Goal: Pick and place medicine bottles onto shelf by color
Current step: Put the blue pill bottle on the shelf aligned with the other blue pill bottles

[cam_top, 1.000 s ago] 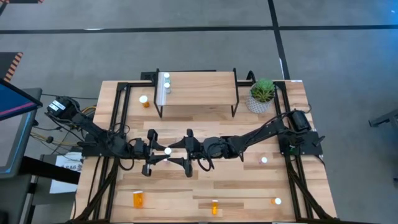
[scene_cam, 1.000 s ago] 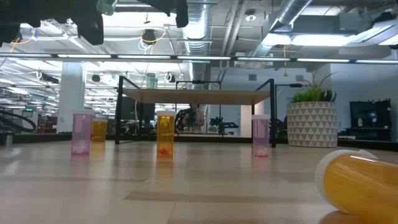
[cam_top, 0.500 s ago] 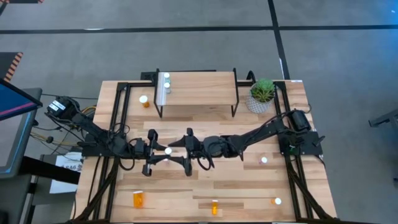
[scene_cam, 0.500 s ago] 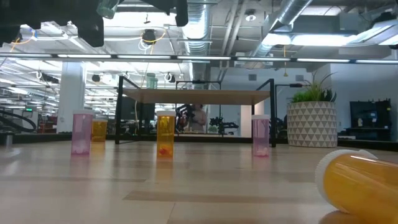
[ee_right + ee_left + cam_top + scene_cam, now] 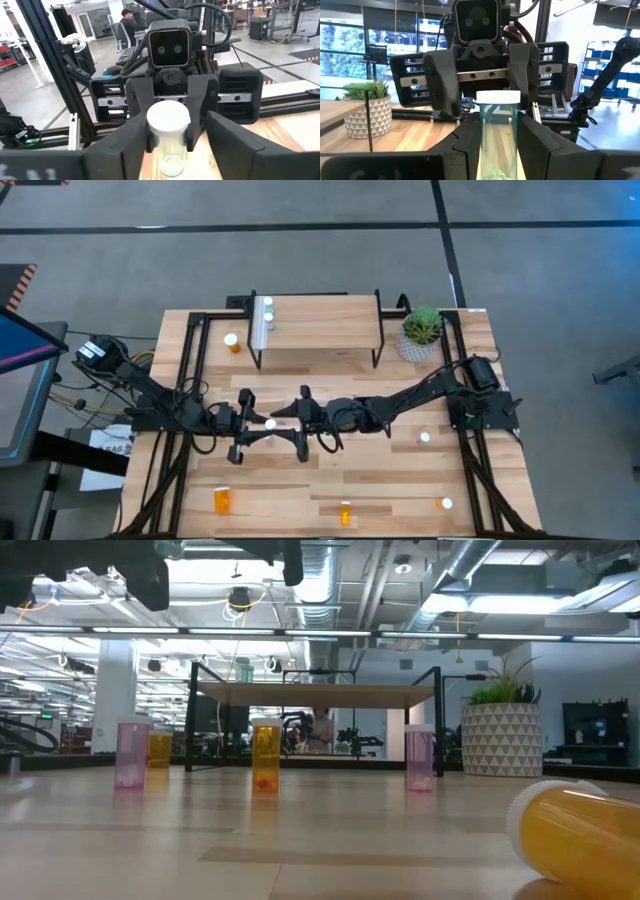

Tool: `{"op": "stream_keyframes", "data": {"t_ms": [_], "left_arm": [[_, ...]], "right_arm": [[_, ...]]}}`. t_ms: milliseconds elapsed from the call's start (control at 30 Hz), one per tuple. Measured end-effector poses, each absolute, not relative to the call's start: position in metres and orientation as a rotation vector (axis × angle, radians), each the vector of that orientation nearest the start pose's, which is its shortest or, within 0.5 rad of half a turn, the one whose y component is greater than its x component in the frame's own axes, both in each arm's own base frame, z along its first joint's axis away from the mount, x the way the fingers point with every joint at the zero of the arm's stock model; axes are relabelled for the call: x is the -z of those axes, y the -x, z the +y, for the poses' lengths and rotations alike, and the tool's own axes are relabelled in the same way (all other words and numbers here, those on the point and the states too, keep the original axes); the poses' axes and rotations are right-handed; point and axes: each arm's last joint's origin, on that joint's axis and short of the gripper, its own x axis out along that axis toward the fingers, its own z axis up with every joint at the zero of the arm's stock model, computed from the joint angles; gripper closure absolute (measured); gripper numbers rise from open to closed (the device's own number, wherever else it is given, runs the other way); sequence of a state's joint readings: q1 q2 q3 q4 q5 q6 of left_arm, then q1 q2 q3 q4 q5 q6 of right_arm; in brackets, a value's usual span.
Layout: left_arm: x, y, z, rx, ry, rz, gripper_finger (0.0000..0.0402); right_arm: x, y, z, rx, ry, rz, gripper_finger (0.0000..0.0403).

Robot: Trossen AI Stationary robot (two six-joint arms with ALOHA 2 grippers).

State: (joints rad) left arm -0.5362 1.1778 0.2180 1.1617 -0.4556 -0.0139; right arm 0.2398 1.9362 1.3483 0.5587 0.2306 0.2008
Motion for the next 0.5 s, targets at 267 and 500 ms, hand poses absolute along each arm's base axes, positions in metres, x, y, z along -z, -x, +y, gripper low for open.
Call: {"op": "stream_keyframes", "data": {"t_ms": [267,500], "left_arm": [[-0.1997,-0.1789,-0.0914,0.079,0.111,-0.174,0.0308],[-0.1997,-0.1790,-0.0912,0.071,0.119,-0.174,0.0308]], "right_arm": [[-0.2618,-0.4359,0.1006,-0.009,-0.173,0.028,0.0259],[-0.2621,-0.4358,0.1005,-0.008,-0.169,0.027,0.0276]]}}
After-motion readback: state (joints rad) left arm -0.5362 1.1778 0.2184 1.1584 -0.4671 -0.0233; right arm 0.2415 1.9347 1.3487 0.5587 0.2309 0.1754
